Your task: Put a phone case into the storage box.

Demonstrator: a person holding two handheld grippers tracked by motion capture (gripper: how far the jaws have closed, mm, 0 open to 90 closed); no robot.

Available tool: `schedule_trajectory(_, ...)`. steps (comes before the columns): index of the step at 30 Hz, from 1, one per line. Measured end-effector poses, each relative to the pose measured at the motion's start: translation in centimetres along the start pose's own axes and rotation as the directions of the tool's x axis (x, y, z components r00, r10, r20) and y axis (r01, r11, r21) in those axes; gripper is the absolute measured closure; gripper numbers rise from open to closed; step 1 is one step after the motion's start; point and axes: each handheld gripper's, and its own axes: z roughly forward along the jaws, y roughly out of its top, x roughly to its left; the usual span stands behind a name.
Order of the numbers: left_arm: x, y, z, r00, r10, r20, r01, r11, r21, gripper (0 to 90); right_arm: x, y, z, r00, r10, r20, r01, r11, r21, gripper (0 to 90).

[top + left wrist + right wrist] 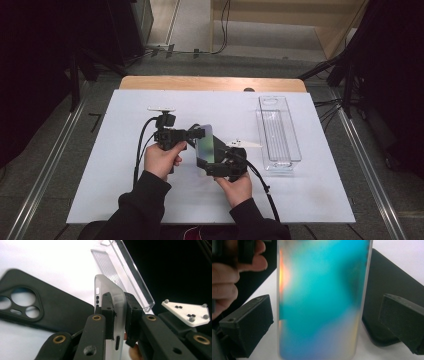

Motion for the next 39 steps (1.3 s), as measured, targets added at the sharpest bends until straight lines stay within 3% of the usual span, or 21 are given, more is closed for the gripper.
schedule_trajectory(5, -0.2, 0.0, -0.4, 0.9988, 0.046, -0.016, -0.047, 0.9982, -0.038, 80.9, 0.0, 0.4, -0.5, 0.998, -0.062, 0.013, 0.061, 0.996, 0.061, 0.0)
schedule_trajectory(8, -0.5, -0.1, -0.5, 0.995, 0.091, -0.043, -0.093, 0.9938, -0.061, 80.8, -0.2, 0.6, -0.9, 0.9956, -0.093, 0.005, 0.093, 0.993, 0.066, 0.0)
schedule_trajectory(12, -1.0, -0.3, -0.8, 0.9841, 0.155, -0.086, -0.165, 0.979, -0.12, 80.8, -0.6, 0.8, -1.5, 0.9961, -0.086, -0.021, 0.087, 0.994, 0.064, 0.0)
schedule_trajectory(13, -1.2, -0.3, -0.9, 0.9788, 0.178, -0.101, -0.191, 0.972, -0.137, 80.8, -0.6, 0.9, -1.6, 0.9951, -0.097, -0.02, 0.098, 0.993, 0.07, 0.0)
schedule_trajectory(14, -1.2, -0.3, -0.9, 0.9788, 0.178, -0.101, -0.191, 0.972, -0.137, 80.8, -0.6, 0.9, -1.6, 0.9951, -0.097, -0.02, 0.098, 0.993, 0.07, 0.0)
schedule_trajectory(20, -1.4, -0.7, -0.8, 0.9642, 0.237, -0.119, -0.253, 0.9555, -0.151, 80.8, -0.9, 1.1, -2.1, 0.9922, -0.122, -0.024, 0.124, 0.99, 0.069, 0.0)
schedule_trajectory(24, -1.5, -1.1, -0.6, 0.9528, 0.281, -0.115, -0.298, 0.937, -0.182, 80.7, -1.1, 1.2, -2.2, 0.9881, -0.152, -0.021, 0.154, 0.986, 0.07, 0.0)
schedule_trajectory(29, -1.4, -1.5, -0.2, 0.9506, 0.3, -0.08, -0.31, 0.9341, -0.178, 80.7, -1.1, 1.4, -2.4, 0.9807, -0.195, -0.006, 0.195, 0.978, 0.066, 0.0)
schedule_trajectory(32, -1.5, -1.7, -0.1, 0.9462, 0.314, -0.077, -0.323, 0.9307, -0.172, 80.7, -1.1, 1.5, -2.6, 0.9762, -0.217, -0.014, 0.217, 0.974, 0.063, 0.0)
schedule_trajectory(34, -1.7, -2.0, -0.2, 0.9406, 0.332, -0.07, -0.339, 0.9237, -0.178, 80.7, -1.3, 1.7, -2.8, 0.9764, -0.216, -0.011, 0.216, 0.975, 0.061, 0.0)
schedule_trajectory(39, -1.9, -2.2, -0.2, 0.945, 0.323, -0.052, -0.327, 0.9251, -0.194, 80.7, -1.2, 2.2, -3.0, 0.9769, -0.214, -0.011, 0.214, 0.975, 0.054, 0.0)
